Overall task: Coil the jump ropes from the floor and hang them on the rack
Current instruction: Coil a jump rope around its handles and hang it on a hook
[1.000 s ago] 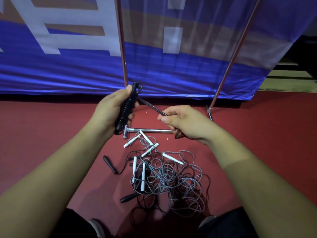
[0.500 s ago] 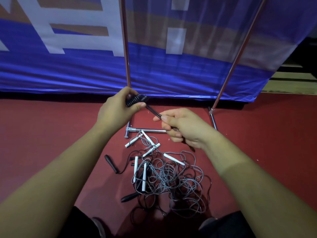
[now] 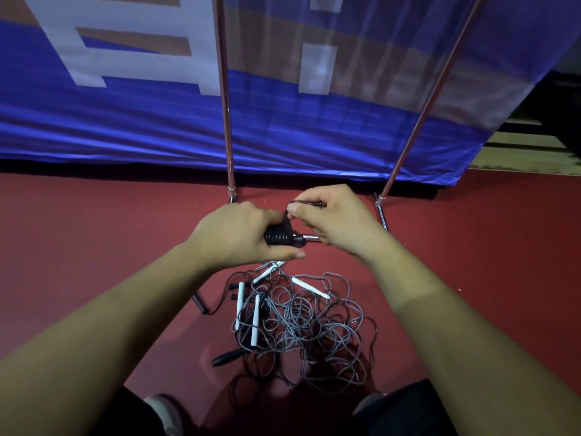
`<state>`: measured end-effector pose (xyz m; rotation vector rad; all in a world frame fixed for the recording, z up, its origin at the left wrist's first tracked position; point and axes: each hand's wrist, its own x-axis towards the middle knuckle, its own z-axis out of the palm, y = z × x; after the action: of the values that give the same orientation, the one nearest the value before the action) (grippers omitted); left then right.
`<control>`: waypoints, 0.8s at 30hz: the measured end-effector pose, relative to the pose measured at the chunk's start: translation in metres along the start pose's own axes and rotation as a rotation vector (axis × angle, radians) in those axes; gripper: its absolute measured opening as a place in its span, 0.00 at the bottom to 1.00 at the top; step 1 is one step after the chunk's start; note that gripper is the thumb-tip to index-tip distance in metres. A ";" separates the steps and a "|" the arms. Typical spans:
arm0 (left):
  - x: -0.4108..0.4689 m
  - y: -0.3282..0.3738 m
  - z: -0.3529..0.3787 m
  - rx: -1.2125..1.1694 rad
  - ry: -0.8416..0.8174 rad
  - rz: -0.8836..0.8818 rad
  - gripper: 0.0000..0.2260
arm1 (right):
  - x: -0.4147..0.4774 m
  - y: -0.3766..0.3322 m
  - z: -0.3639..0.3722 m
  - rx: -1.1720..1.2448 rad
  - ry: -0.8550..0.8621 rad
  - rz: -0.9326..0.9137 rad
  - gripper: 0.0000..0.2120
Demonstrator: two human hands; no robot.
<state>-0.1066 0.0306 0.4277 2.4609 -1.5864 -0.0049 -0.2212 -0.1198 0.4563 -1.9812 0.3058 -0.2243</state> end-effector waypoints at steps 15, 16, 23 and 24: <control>-0.006 0.014 -0.012 -1.552 0.061 -0.107 0.16 | 0.006 0.013 -0.002 0.397 -0.157 0.187 0.11; -0.005 0.012 -0.013 -1.617 0.058 -0.131 0.16 | 0.006 0.014 -0.001 0.364 -0.142 0.175 0.10; 0.002 -0.005 -0.018 -1.875 0.051 -0.263 0.15 | 0.003 0.011 0.003 0.260 -0.118 0.209 0.06; 0.003 -0.007 -0.019 -1.880 0.047 -0.237 0.15 | 0.003 0.010 0.003 0.254 -0.119 0.208 0.06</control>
<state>-0.0969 0.0340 0.4457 0.9991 -0.4945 -0.9385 -0.2189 -0.1215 0.4461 -1.6901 0.3836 -0.0103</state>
